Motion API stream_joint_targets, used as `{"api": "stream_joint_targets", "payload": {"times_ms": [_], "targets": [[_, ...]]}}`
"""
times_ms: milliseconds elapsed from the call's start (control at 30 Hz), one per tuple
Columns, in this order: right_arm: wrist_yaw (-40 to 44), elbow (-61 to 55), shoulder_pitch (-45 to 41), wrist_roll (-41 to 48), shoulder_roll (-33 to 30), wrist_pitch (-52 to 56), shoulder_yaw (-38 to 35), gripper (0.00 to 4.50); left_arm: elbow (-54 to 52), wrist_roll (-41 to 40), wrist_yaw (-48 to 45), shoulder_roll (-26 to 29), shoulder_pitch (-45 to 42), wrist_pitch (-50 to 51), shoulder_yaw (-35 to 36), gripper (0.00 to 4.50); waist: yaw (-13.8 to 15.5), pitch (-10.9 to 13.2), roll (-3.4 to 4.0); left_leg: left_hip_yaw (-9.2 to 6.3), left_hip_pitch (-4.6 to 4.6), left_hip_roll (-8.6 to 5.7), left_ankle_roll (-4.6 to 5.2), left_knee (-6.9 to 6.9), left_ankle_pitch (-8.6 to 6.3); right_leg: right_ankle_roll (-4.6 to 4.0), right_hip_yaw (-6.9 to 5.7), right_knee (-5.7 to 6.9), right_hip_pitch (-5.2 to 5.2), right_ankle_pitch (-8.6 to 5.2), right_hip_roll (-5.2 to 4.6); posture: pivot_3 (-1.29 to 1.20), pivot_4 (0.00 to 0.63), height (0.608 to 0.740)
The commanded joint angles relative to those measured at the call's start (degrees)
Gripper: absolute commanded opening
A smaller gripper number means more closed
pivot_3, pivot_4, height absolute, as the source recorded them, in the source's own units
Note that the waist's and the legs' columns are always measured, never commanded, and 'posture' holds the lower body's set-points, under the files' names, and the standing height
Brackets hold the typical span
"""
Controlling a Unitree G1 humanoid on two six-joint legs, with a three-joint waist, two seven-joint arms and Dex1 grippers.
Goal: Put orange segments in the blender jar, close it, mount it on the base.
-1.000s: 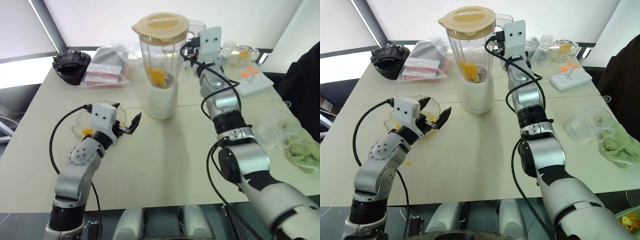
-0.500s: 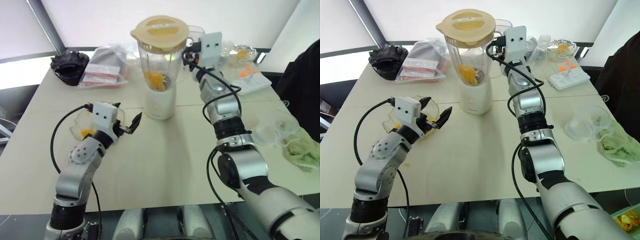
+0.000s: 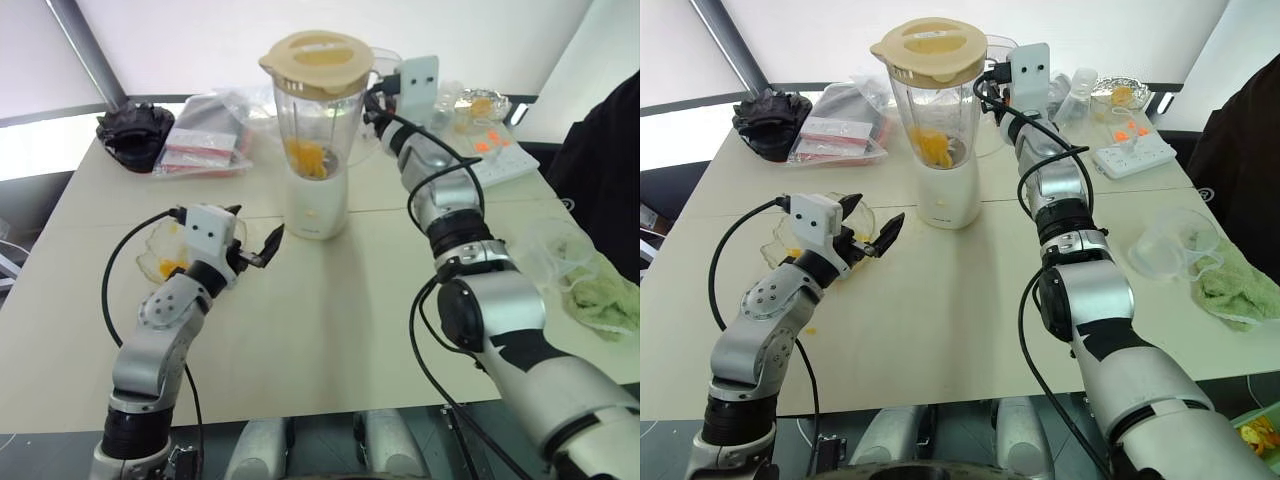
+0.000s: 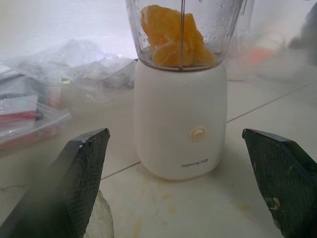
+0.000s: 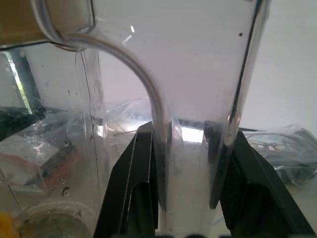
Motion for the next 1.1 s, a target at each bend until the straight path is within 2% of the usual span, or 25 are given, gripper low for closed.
{"api": "stream_joint_targets", "payload": {"times_ms": [33,100,167,200,333,467,600,767,900,1100], "targets": [[1.56,3.61,1.09,-1.51,0.21,1.5,1.3,1.02,-1.92,0.21,0.32,0.01,-0.76,-0.5,-0.12,4.47,0.0,0.0,0.0,-0.01,0.0,0.0,0.0,0.0,0.0,0.0,0.0,-0.01,0.0,0.0,0.0,0.0,0.15,0.74],[1.86,3.93,0.88,-1.53,0.02,1.62,1.31,1.02,-1.93,0.24,0.27,0.02,-0.63,-0.57,-0.21,4.47,0.0,0.0,0.0,0.0,0.0,0.0,0.0,-0.01,0.0,-0.02,0.0,-0.02,0.0,-0.01,0.0,0.0,0.15,0.74],[2.09,4.12,0.76,-1.58,-0.18,1.55,1.3,2.01,-1.85,0.3,0.22,0.0,-0.57,-0.68,-0.31,4.5,0.0,-0.01,-0.02,-0.01,0.0,0.0,0.0,-0.01,0.0,-0.02,0.01,-0.03,0.0,-0.01,0.0,0.0,0.15,0.74],[1.87,4.18,0.74,-1.78,-0.28,1.32,1.33,2.29,-1.8,0.32,0.19,0.0,-0.56,-0.74,-0.34,4.5,-0.01,-0.01,-0.03,0.0,0.0,0.0,0.0,-0.01,0.0,-0.03,0.0,-0.03,0.0,-0.01,0.0,0.0,0.15,0.74],[1.33,4.81,0.58,-2.77,-0.64,0.0,1.64,4.42,-1.62,0.38,0.07,-0.02,-0.55,-0.97,-0.45,4.5,0.06,0.1,0.01,0.01,-0.18,0.0,0.0,-0.01,0.0,0.01,0.05,-0.07,-0.2,0.01,0.0,0.0,0.15,0.74],[1.7,3.82,1.83,-3.08,-1.02,-0.12,1.74,4.42,-1.32,0.54,-0.34,0.03,-0.45,-1.25,-0.51,4.5,-0.32,0.11,0.03,0.0,-0.46,0.0,0.0,-0.06,0.0,0.14,0.1,-0.06,-0.53,0.09,0.0,0.0,0.15,0.74],[3.72,-2.16,6.86,-3.63,-2.47,1.23,2.5,4.42,-0.94,0.25,-0.76,-0.04,-0.64,-1.34,-0.3,4.5,-0.62,0.1,0.02,-0.02,-0.5,0.0,0.0,-0.09,0.0,0.14,0.07,-0.11,-0.54,0.09,0.0,0.0,0.15,0.74],[12.75,-23.43,20.82,-0.71,-6.41,9.17,3.54,4.42,-0.29,-0.38,-1.93,0.96,-0.87,-1.73,1.14,4.5,-0.43,0.1,0.02,-0.01,-0.57,-0.01,0.01,-0.06,-0.01,0.16,0.03,-0.2,-0.5,0.1,-0.02,0.0,0.15,0.74],[23.4,-44.56,33.0,4.36,-13.07,18.1,4.25,4.42,-0.07,-1.14,-3.4,2.76,-1.11,-1.58,3.16,4.5,-0.4,0.11,0.03,-0.03,-0.67,0.0,0.02,-0.06,-0.01,0.17,0.0,-0.22,-0.58,0.1,-0.01,0.0,0.15,0.74],[33.79,-63.16,40.12,14.29,-23.31,29.62,0.9,4.42,1.48,-4.86,-6.25,6.7,-3.31,-0.11,8.38,4.5,-0.94,0.12,0.01,-0.03,-0.65,0.04,0.03,0.06,-0.02,0.17,-0.01,-0.27,-0.55,0.09,0.04,0.0,0.15,0.74]]}}
